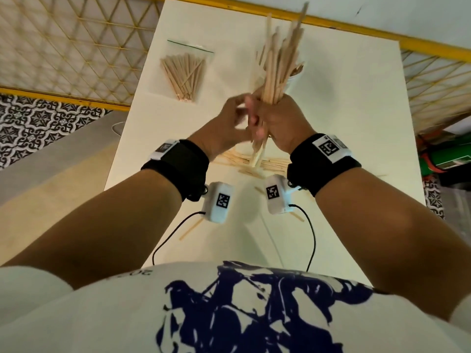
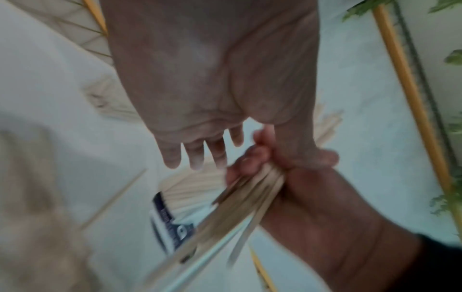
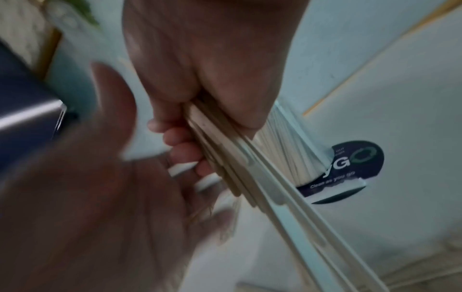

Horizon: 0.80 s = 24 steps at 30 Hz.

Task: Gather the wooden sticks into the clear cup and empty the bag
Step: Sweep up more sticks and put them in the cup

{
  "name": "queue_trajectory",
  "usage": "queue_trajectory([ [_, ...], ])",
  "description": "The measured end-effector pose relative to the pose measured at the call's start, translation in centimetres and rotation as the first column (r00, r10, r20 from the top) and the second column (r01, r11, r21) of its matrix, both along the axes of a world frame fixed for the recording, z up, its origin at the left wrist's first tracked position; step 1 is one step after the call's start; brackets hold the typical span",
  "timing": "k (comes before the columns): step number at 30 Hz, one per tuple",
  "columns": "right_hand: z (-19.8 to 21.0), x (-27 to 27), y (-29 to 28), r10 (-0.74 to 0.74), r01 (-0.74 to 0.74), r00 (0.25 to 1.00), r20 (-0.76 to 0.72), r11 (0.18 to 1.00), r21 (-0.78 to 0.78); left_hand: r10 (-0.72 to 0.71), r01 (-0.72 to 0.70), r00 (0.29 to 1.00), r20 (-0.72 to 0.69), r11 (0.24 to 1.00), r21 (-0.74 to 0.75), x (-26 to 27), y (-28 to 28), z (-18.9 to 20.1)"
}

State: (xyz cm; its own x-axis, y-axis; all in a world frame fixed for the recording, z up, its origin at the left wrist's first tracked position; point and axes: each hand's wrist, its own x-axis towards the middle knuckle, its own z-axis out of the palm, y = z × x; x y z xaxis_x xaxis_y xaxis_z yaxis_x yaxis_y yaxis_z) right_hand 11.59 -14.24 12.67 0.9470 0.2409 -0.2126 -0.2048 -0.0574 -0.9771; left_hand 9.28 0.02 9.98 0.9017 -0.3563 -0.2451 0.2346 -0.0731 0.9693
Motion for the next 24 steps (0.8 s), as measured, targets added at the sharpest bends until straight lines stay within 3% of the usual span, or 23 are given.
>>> queue_trajectory([
  [3, 0.9, 0.2, -0.1, -0.099, 0.110, 0.993, -0.062, 0.974, 0.197, -0.090, 0.100, 0.993, -0.069, 0.983, 0.152, -1.1, -0.8, -1.9],
  [5, 1.1, 0.0, 0.2, -0.104, 0.124, 0.990, -0.092, 0.960, 0.252, -0.094, 0.099, 0.995, -0.031, 0.967, 0.234, -1.5, -2.0, -1.9],
  [10, 1.8, 0.0, 0.3, -0.151, 0.158, 0.987, -0.050, 0.971, 0.179, -0.004, -0.015, 0.998, 0.065, 0.959, 0.284, -1.7, -2.2, -2.0],
  [11, 2.4, 0.3, 0.1, -0.191, 0.193, 0.981, -0.026, 0.966, 0.173, 0.008, -0.018, 0.999, 0.038, 0.965, 0.261, -1.6, -2.0, -2.3],
  [13, 3.9, 1.0, -0.2, -0.254, 0.241, 0.967, 0.036, 0.948, 0.210, 0.123, -0.120, 0.980, -0.157, 0.992, 0.030, -1.5, -1.4, -2.6],
  [14, 4.6, 1.3, -0.2, -0.267, 0.244, 0.961, 0.070, 0.940, 0.237, 0.205, -0.252, 0.922, -0.330, 0.962, -0.108, -1.3, -1.3, -2.5],
  [16, 5.5, 1.5, 0.1, -0.266, 0.225, 0.958, 0.112, 0.931, 0.286, 0.286, -0.558, 0.715, -0.638, 0.784, -0.274, -1.0, -1.5, -2.6],
  [18, 5.0, 1.1, 0.7, -0.229, 0.186, 0.967, 0.109, 0.933, 0.307, 0.276, -0.731, 0.560, -0.781, 0.608, -0.309, -0.9, -1.9, -1.9],
  [20, 3.6, 0.1, 1.4, -0.177, 0.148, 0.981, 0.084, 0.951, 0.273, 0.266, -0.772, 0.518, -0.813, 0.554, -0.311, -0.7, -2.5, -0.7],
  [24, 1.2, -1.8, 2.4, -0.159, 0.154, 0.987, 0.032, 0.981, 0.121, 0.294, -0.743, 0.553, -0.780, 0.597, -0.302, -0.5, -3.6, 0.6],
])
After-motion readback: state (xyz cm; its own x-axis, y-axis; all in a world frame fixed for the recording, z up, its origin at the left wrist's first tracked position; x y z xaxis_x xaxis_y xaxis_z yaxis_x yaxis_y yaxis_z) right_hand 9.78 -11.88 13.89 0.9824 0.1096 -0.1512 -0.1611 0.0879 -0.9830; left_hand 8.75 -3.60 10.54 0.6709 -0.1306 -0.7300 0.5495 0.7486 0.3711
